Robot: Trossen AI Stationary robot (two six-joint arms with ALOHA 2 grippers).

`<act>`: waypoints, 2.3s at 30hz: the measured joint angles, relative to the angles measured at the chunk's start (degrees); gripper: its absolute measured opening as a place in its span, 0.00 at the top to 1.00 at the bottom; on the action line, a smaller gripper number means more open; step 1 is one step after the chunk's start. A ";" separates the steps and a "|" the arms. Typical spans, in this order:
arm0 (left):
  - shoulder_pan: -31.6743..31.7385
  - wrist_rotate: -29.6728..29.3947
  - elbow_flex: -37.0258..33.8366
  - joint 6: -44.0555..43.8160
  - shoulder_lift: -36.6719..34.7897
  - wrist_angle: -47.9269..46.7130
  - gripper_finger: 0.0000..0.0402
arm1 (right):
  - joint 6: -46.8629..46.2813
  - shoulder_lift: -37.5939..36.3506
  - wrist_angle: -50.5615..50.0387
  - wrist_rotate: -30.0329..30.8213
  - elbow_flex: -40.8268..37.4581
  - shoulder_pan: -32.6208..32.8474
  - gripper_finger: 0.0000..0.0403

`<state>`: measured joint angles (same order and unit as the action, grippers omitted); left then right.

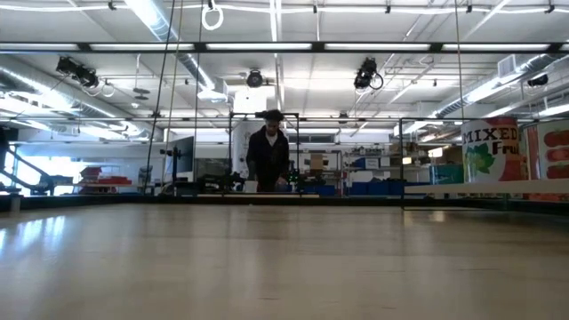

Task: Pick and place cans onto a shelf
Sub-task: Put the canned oranges can on the shelf

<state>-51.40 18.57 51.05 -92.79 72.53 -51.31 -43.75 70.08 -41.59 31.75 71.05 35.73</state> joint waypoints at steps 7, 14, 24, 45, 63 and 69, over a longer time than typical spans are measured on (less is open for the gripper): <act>-2.98 0.35 0.00 -3.11 5.58 6.99 0.60 | -0.19 -0.34 -0.71 0.32 0.00 6.09 0.13; -6.91 0.08 0.02 -7.03 8.75 9.69 0.39 | -1.07 -2.30 0.25 3.56 0.00 7.01 0.14; -9.75 -7.93 0.02 -9.81 12.45 11.97 0.40 | -4.26 -3.17 0.45 3.76 0.00 7.71 0.14; 11.41 -36.33 0.00 15.62 13.77 21.73 0.41 | -2.88 -2.97 0.42 4.20 0.00 4.22 0.14; 33.40 -33.57 2.80 52.57 12.21 44.34 0.41 | 31.04 4.58 14.85 -2.41 0.04 -8.03 0.14; 33.08 -32.85 9.08 56.40 4.98 25.50 0.42 | 33.45 11.67 21.50 -11.24 0.04 -12.08 0.10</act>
<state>-18.32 -14.28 60.13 -36.40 77.51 -25.81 -10.30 81.75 -20.10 20.51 71.09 23.66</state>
